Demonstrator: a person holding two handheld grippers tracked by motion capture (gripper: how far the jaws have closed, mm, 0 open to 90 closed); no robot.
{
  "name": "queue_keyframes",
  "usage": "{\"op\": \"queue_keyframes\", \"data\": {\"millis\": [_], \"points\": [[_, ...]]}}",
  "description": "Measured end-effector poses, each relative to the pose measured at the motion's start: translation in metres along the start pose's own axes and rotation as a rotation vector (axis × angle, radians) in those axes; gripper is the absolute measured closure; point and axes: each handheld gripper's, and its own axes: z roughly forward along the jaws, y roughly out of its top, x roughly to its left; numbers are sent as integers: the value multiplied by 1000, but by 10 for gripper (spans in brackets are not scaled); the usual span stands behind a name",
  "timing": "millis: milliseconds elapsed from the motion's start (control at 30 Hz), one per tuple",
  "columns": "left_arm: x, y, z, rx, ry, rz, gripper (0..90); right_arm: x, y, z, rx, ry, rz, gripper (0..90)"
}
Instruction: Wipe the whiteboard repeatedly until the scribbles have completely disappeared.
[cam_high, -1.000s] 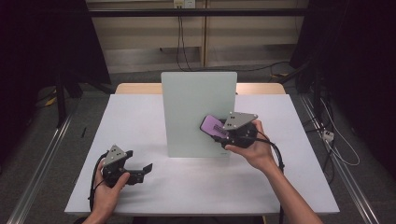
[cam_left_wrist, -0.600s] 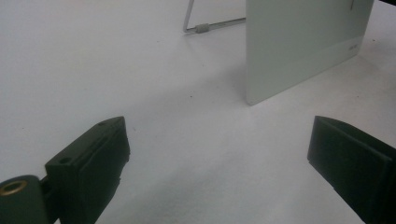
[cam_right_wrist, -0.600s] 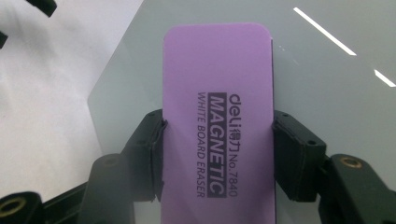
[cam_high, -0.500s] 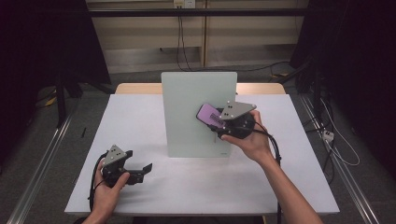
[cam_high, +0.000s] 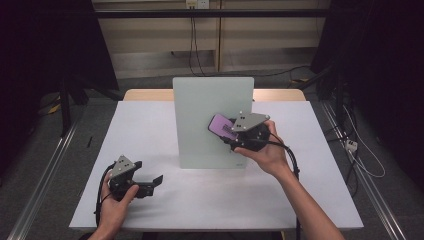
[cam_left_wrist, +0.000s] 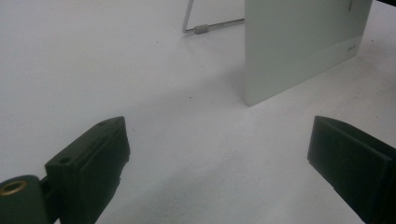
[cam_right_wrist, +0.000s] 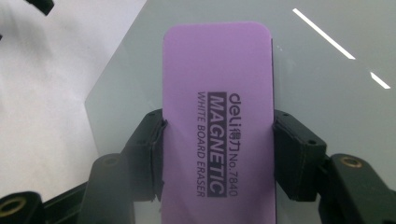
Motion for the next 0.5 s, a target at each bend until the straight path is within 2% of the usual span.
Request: {"op": "queue_keyframes", "data": {"millis": [500], "points": [[0, 0, 0, 1, 1, -1, 54, 19, -24, 12, 63, 66, -20, 417]]}}
